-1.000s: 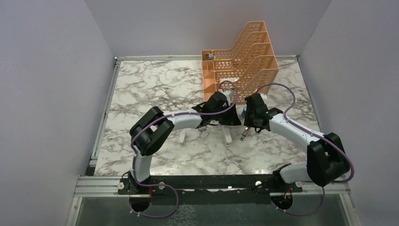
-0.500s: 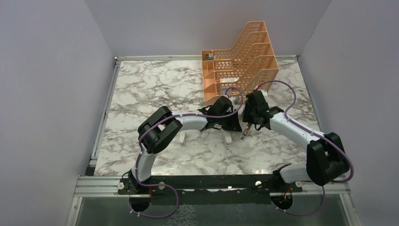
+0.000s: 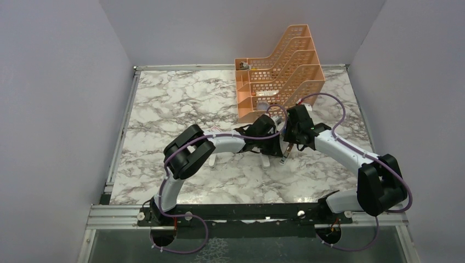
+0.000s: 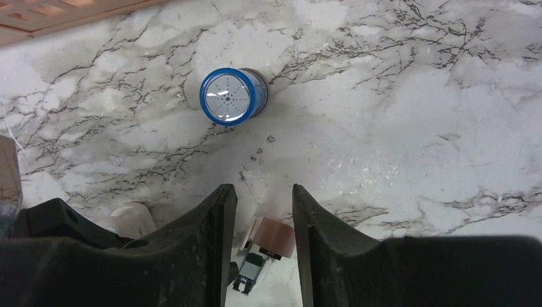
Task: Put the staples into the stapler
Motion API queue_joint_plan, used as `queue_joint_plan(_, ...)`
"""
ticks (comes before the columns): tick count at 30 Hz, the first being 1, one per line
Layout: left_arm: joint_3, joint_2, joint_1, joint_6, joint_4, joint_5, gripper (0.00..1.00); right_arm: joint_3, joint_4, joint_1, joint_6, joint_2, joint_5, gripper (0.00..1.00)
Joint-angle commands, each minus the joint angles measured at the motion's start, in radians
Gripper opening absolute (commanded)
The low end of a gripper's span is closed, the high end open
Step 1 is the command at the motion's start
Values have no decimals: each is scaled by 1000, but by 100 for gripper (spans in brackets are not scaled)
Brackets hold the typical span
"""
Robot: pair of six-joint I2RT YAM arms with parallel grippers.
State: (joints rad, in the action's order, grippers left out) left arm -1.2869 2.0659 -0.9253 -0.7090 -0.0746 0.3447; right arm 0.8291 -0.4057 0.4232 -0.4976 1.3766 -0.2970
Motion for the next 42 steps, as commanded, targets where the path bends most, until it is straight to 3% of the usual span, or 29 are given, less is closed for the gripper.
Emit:
queue_joint_plan(1,12,4,-6,51,142,-92,13,21,-8,-7,-20,10,22,44)
queue_joint_plan(11,3,33,-18,48,149,-60,11,19,-11,-7,-35,3,52,43)
queue_joint_plan(20,-22,73,-24,60,158,17,10,6,-27,-7,-41,-21,99,32)
queue_joint_plan(42,-48,114,-25,-7,174,-74,0,-84,-44,-7,-59,-83,146,27)
